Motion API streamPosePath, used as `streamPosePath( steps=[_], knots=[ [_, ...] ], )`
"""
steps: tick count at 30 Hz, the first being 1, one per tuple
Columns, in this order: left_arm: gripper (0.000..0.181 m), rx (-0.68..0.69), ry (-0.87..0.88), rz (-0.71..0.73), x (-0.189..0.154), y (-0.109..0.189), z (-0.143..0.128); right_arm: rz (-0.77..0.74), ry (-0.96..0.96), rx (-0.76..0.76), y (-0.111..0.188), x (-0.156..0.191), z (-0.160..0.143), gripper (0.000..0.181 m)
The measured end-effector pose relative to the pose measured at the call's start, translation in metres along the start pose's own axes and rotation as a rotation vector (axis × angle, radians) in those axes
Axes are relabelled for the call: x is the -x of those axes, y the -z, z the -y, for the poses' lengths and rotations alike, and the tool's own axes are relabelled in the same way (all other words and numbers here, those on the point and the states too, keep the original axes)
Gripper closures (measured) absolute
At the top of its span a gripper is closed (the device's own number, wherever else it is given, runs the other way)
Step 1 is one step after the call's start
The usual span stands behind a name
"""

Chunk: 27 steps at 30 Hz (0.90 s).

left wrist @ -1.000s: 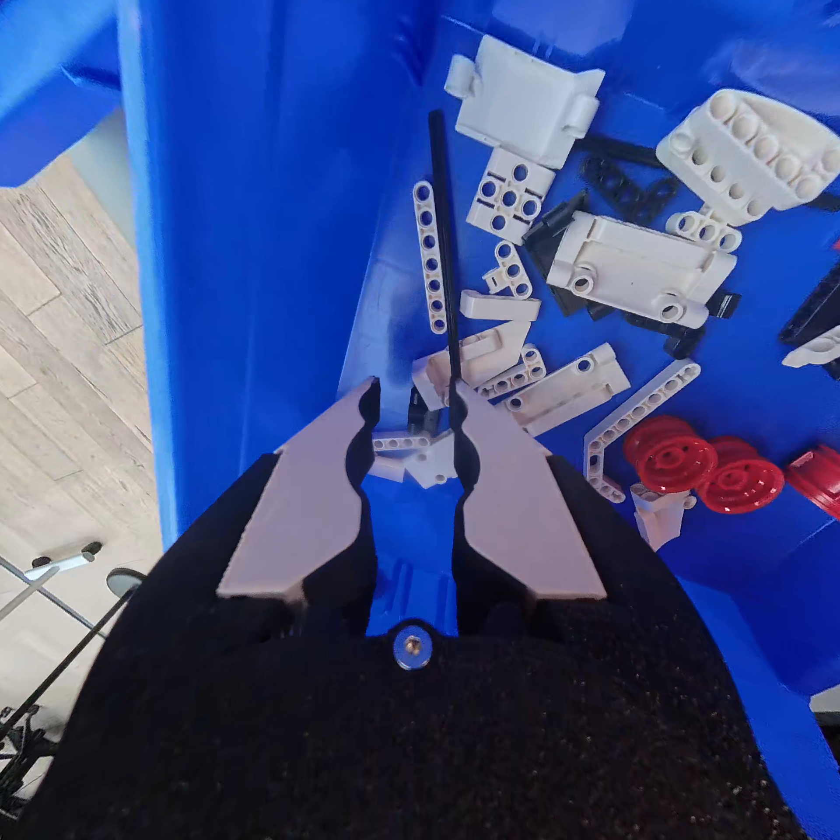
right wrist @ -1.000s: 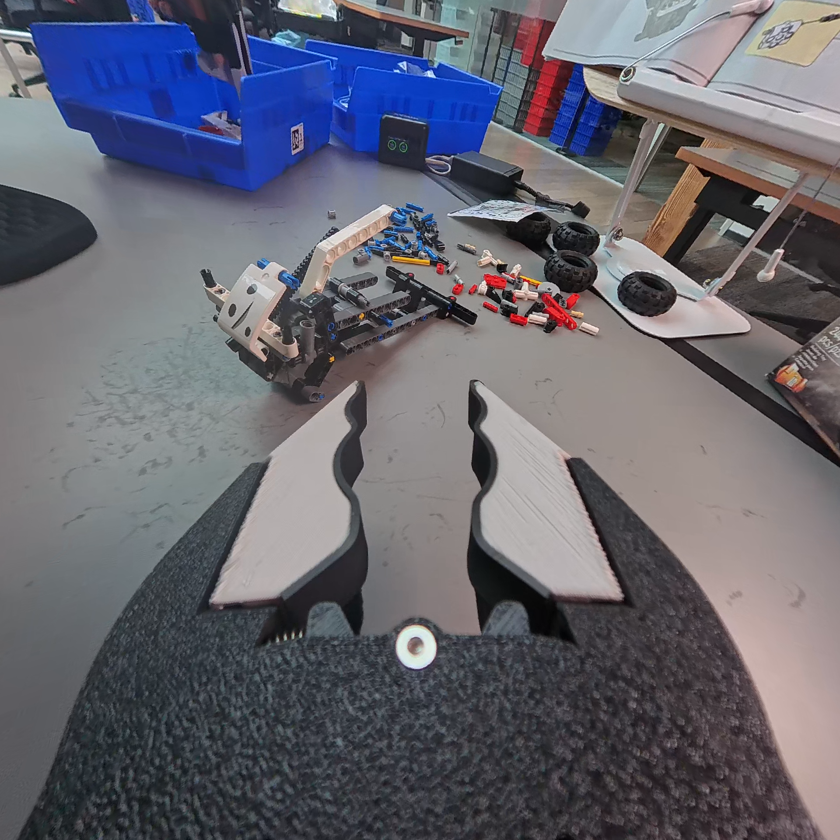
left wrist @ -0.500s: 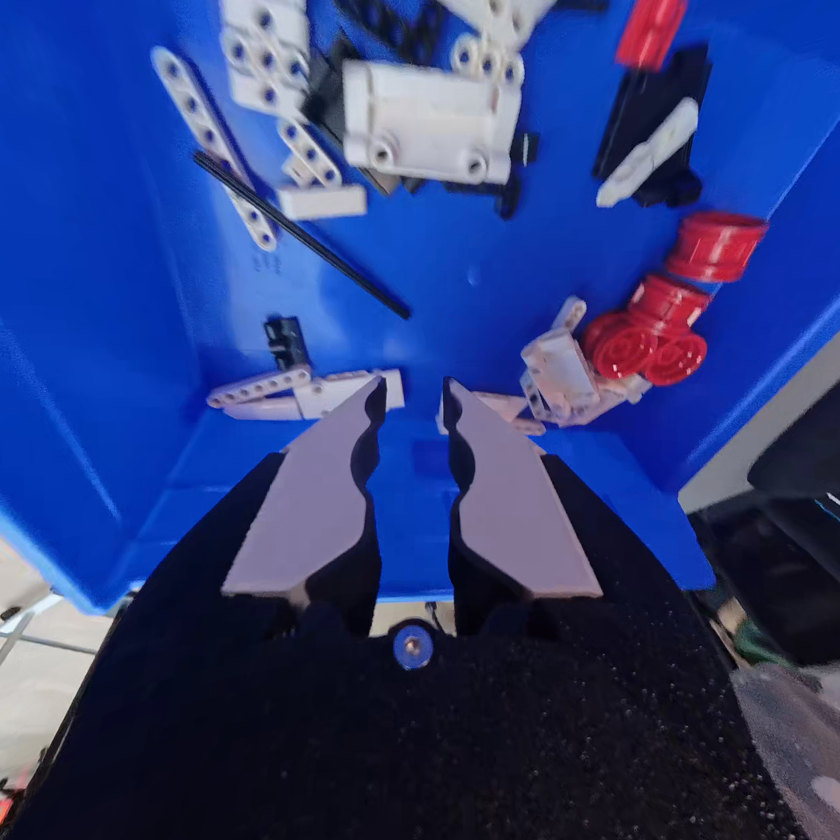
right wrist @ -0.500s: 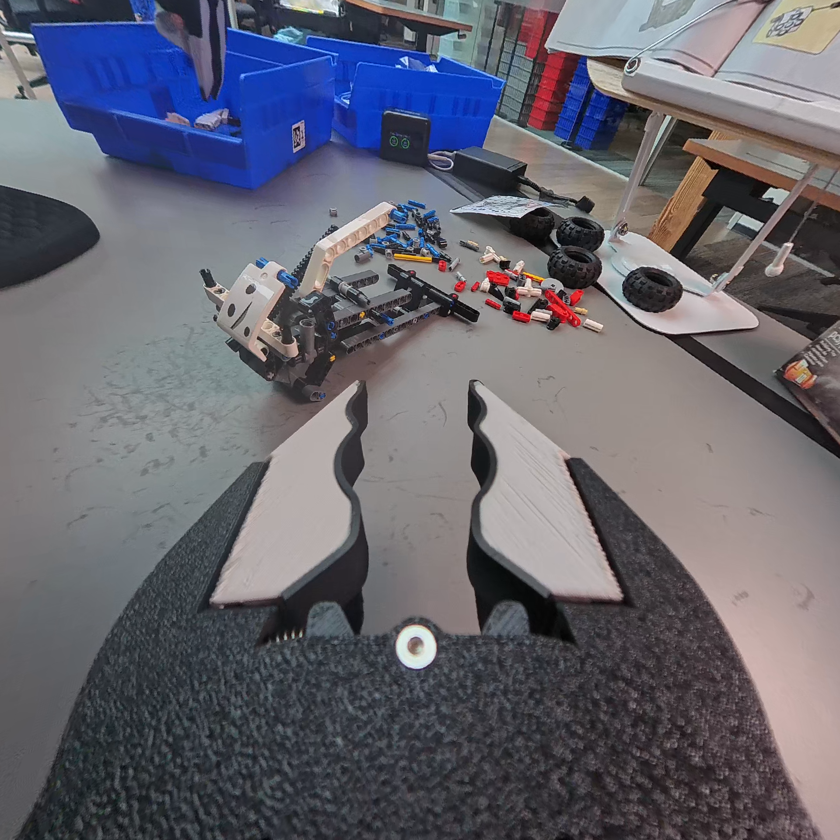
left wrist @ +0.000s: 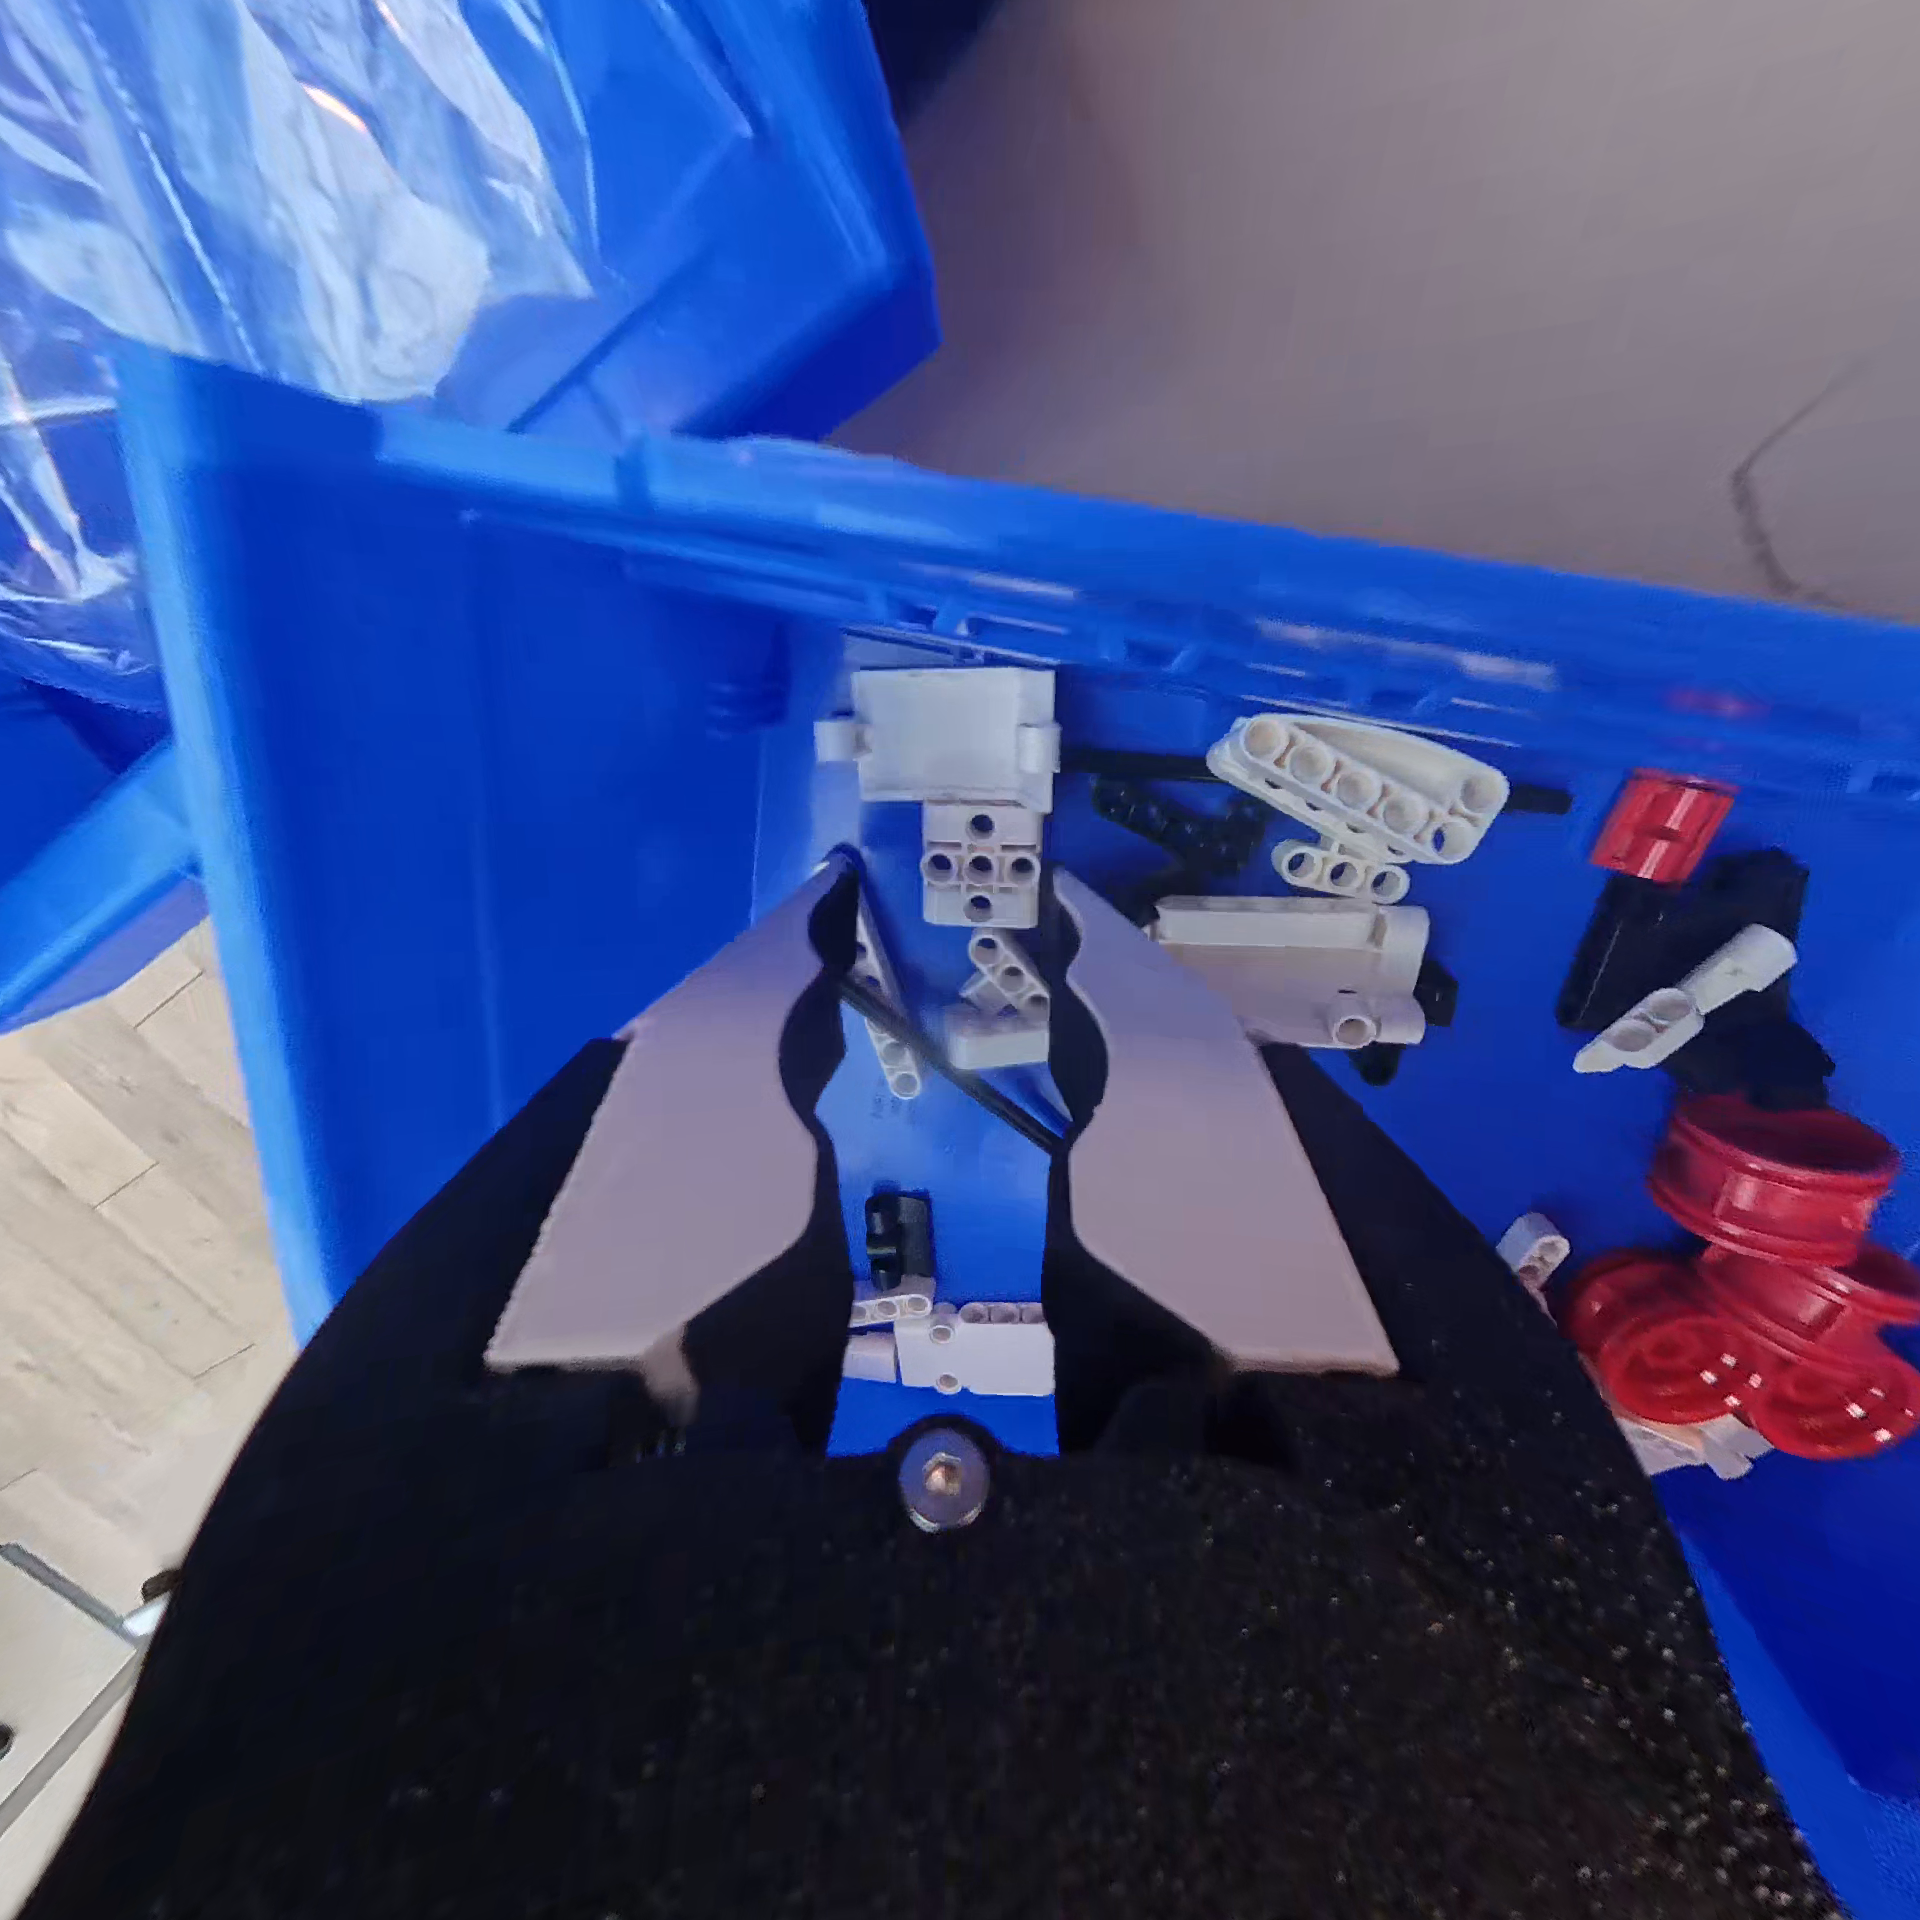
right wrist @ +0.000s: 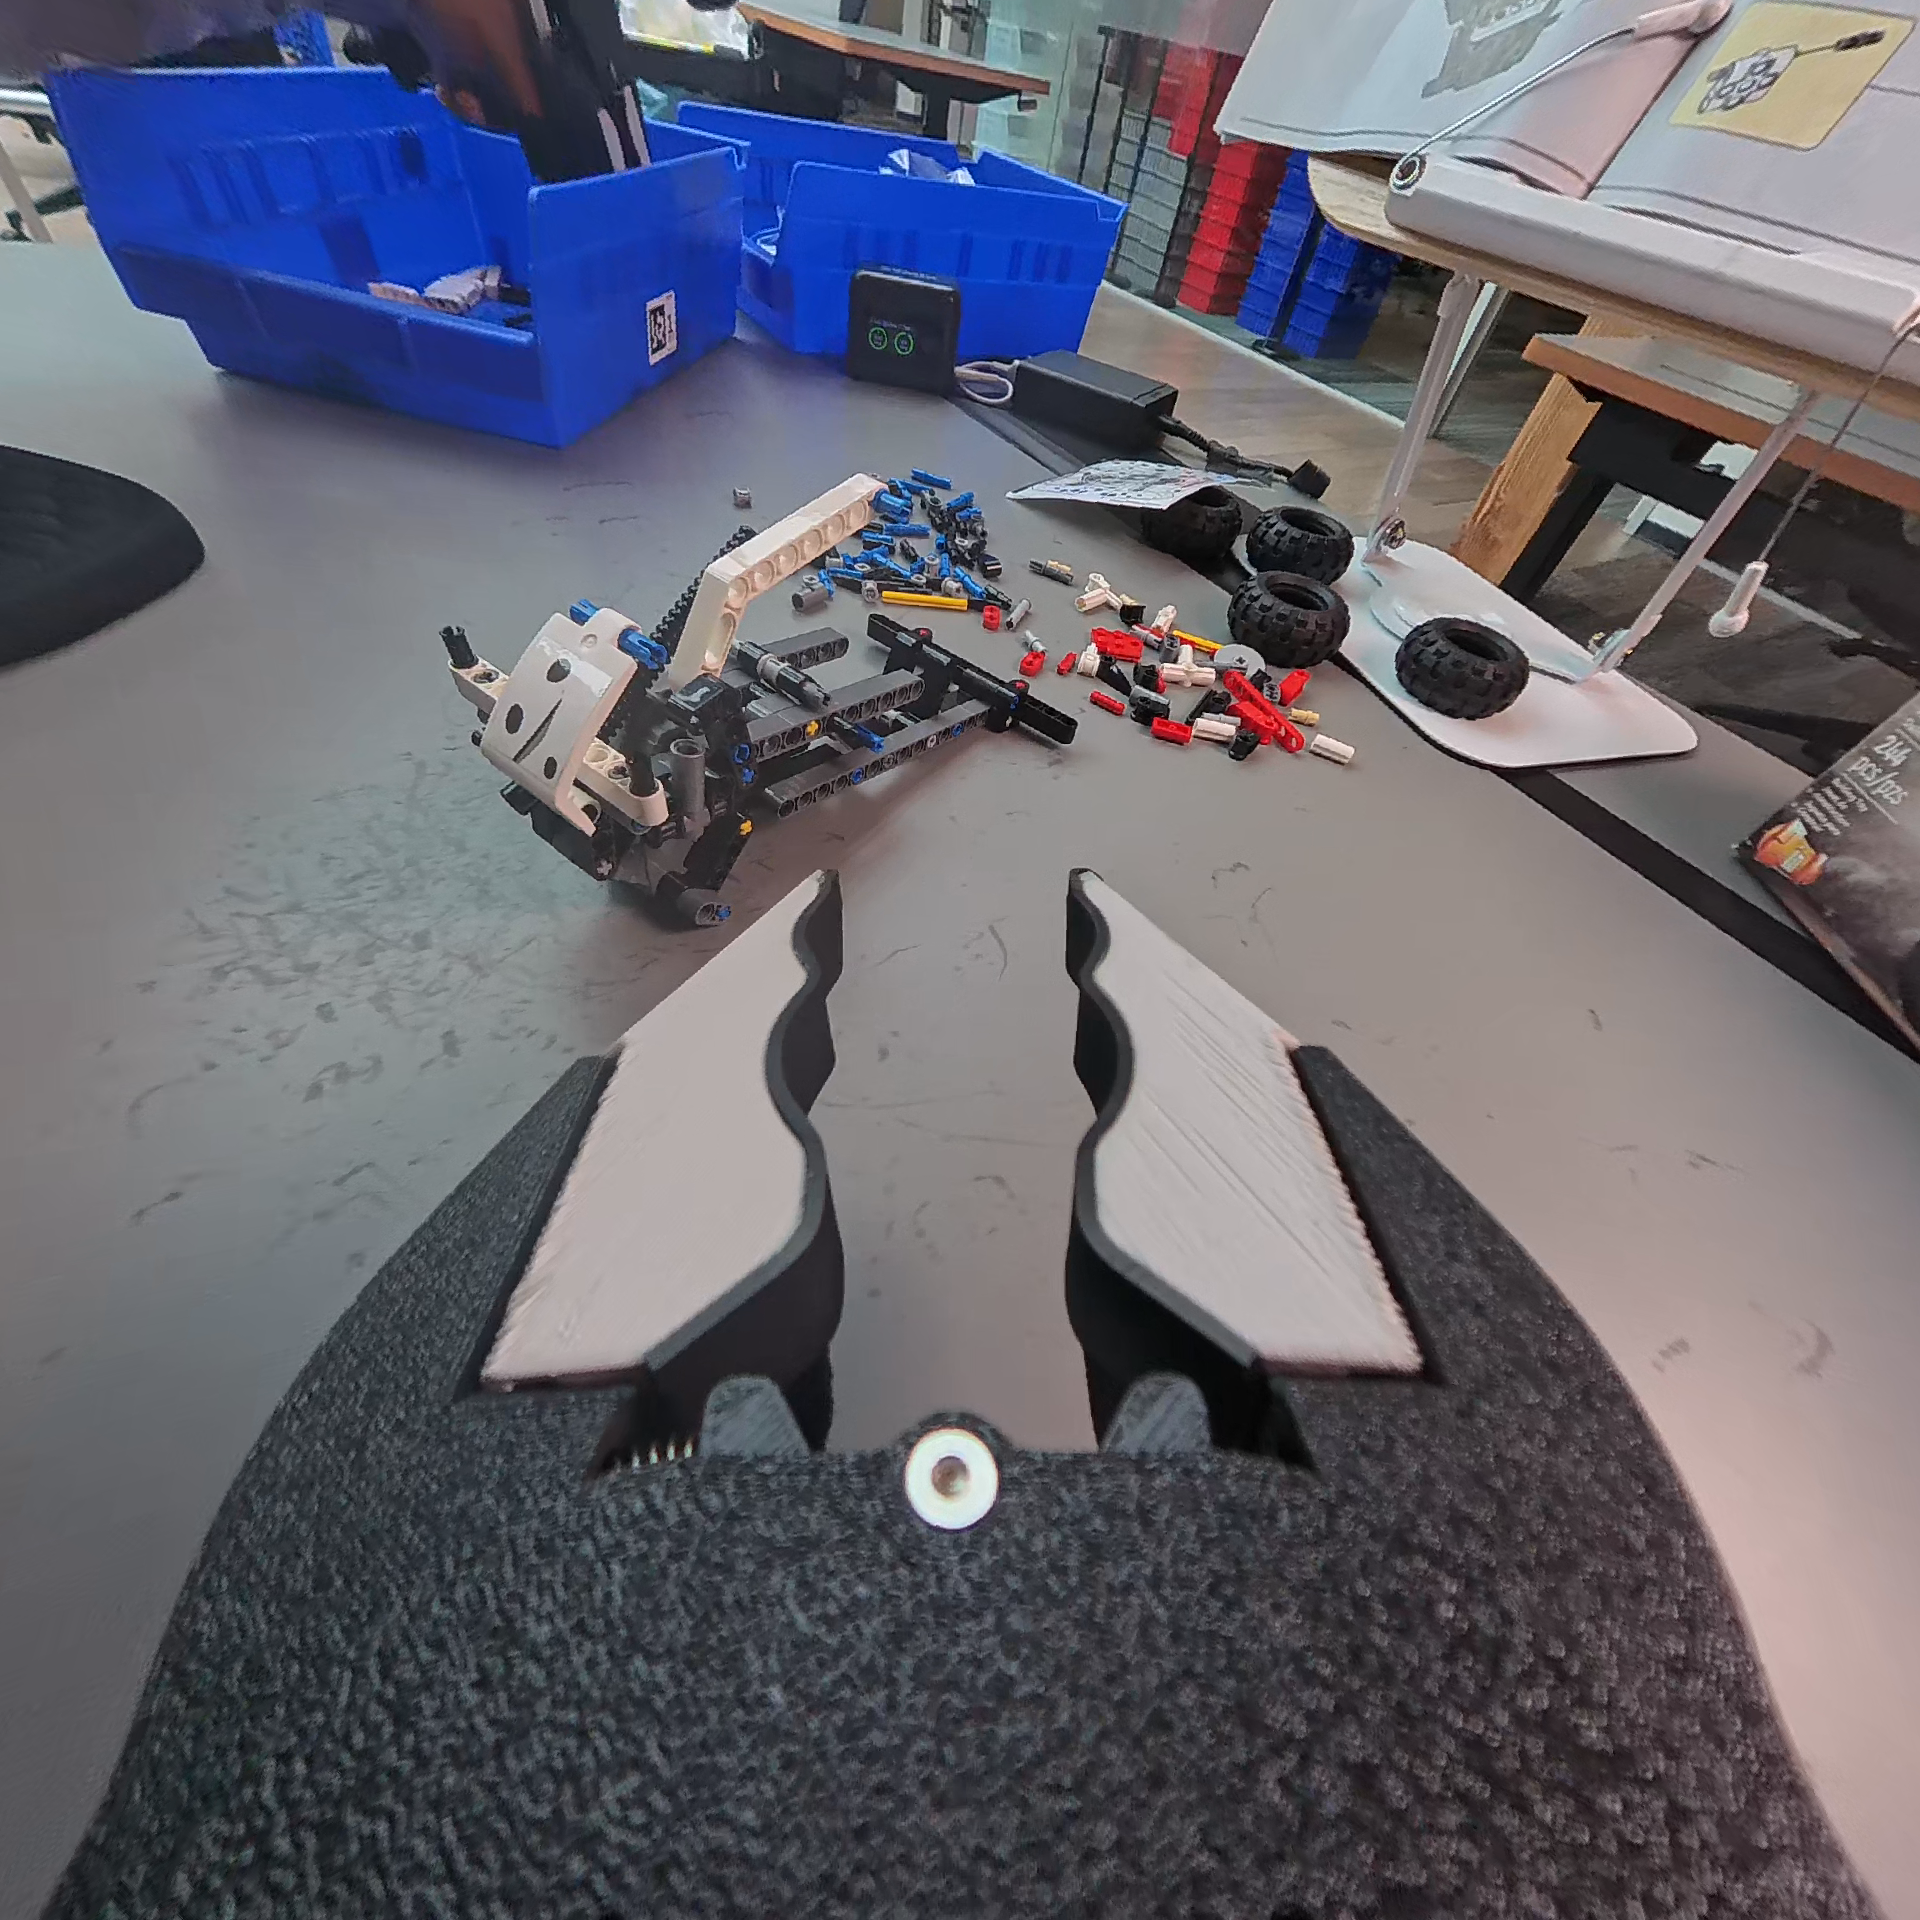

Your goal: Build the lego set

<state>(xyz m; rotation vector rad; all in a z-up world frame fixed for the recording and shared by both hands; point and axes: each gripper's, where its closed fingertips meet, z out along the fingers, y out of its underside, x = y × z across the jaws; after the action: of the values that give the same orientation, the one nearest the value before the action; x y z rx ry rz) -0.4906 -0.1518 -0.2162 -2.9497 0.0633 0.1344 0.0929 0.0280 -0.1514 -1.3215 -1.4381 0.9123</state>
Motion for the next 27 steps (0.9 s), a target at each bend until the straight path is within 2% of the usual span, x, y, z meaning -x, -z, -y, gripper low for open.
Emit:
streamPosePath(
  steps=[2,4,10,13,14,17,20,23,25,27],
  knots=[
    [0.142,0.03,-0.035,-0.052,-0.01,-0.002,-0.005,0.002,-0.012,-0.001,0.0,-0.001,0.0,0.139],
    [0.138,0.068,-0.053,-0.039,-0.01,-0.006,-0.011,0.008,-0.026,0.003,0.0,-0.002,0.0,0.139],
    [0.136,0.055,0.015,-0.09,-0.008,-0.007,-0.011,0.009,-0.039,0.0,0.0,-0.003,0.0,0.139],
    [0.144,0.016,0.062,-0.104,-0.006,-0.008,-0.008,0.014,-0.036,0.004,-0.001,-0.002,-0.001,0.14],
    [0.158,0.003,0.091,-0.116,-0.005,-0.007,-0.007,0.016,-0.033,0.008,-0.001,-0.002,-0.001,0.14],
    [0.158,0.001,0.094,-0.174,-0.018,0.001,-0.006,0.019,-0.012,0.012,-0.001,0.001,-0.001,0.14],
    [0.158,-0.07,0.037,-0.109,-0.023,0.028,0.003,0.02,0.015,0.008,0.0,0.005,-0.001,0.14],
    [0.159,-0.215,-0.017,0.012,-0.034,0.077,0.022,0.026,0.028,0.01,0.001,0.008,-0.001,0.141],
    [0.159,-0.338,-0.068,0.051,-0.062,0.113,0.04,0.032,0.029,0.011,0.0,0.009,-0.001,0.14],
    [0.158,-0.412,-0.156,0.061,-0.106,0.137,0.052,0.039,0.03,0.004,-0.001,0.011,0.001,0.14]
  ],
)
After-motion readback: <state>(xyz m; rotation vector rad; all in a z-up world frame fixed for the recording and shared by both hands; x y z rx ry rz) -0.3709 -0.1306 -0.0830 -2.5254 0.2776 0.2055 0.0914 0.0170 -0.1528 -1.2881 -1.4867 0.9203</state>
